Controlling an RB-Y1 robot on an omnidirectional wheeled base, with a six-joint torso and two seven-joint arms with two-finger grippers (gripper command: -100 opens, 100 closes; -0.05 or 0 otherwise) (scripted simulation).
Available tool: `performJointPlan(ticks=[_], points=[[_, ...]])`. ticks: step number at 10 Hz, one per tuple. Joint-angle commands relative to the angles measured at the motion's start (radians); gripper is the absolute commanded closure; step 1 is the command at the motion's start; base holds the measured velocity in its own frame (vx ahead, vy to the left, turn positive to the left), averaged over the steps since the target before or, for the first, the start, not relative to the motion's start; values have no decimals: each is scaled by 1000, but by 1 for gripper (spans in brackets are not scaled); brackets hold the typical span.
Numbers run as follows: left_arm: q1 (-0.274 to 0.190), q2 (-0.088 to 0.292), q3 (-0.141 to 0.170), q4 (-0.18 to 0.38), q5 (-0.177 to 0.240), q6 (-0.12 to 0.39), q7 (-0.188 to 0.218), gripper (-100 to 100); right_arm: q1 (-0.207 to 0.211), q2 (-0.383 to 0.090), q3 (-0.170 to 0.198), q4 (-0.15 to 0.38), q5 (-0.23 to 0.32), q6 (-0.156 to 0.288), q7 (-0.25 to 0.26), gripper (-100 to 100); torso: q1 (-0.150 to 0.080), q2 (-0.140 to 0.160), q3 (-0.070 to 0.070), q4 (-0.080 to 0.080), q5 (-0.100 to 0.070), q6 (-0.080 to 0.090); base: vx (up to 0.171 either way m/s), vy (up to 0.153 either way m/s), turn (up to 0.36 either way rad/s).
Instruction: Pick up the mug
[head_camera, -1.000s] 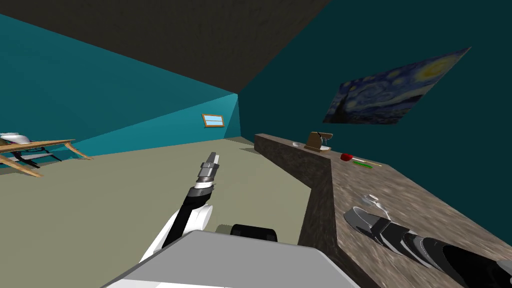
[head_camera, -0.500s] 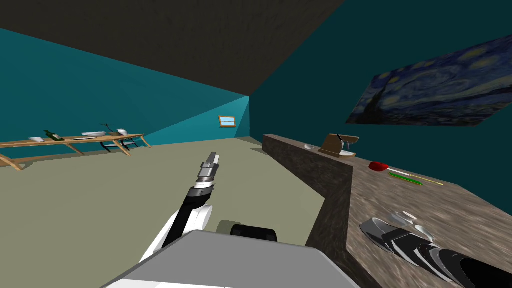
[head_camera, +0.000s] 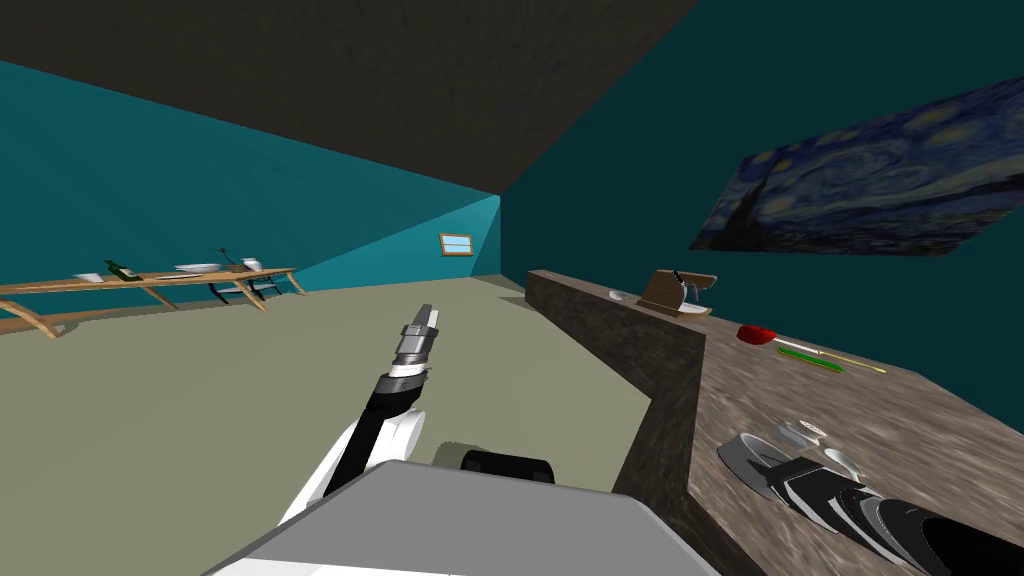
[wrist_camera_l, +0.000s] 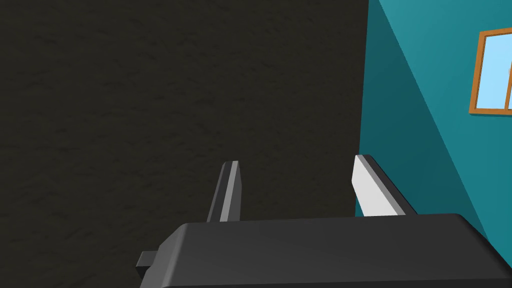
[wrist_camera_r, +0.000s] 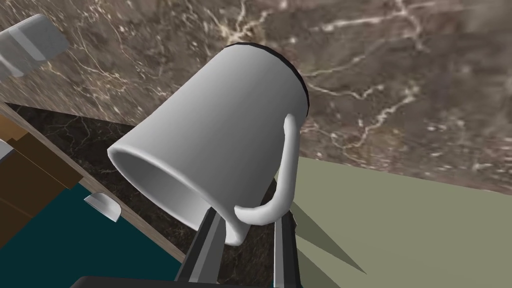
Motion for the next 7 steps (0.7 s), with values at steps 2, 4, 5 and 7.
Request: performJointPlan(ticks=[2,4,5,7], points=[[0,0,0,0,0,0,0,0,0,0,0,0,0,0,0,0,0,0,0,0,0,0,0,0,0],[0,0,0,0,0,0,0,0,44,-6,-60,-37,28,-27,26,100,0,-4,-2,-1,0,3,140,5,-393],[1,0,0,0,0,0,0,0,53,-9,-77,-49,38,-38,36,100,1,-8,-4,-2,0,2,176,11,-424],[0,0,0,0,0,0,0,0,63,-13,-95,-60,49,-49,45,100,0,-8,-4,-2,0,-1,83,-10,-156]])
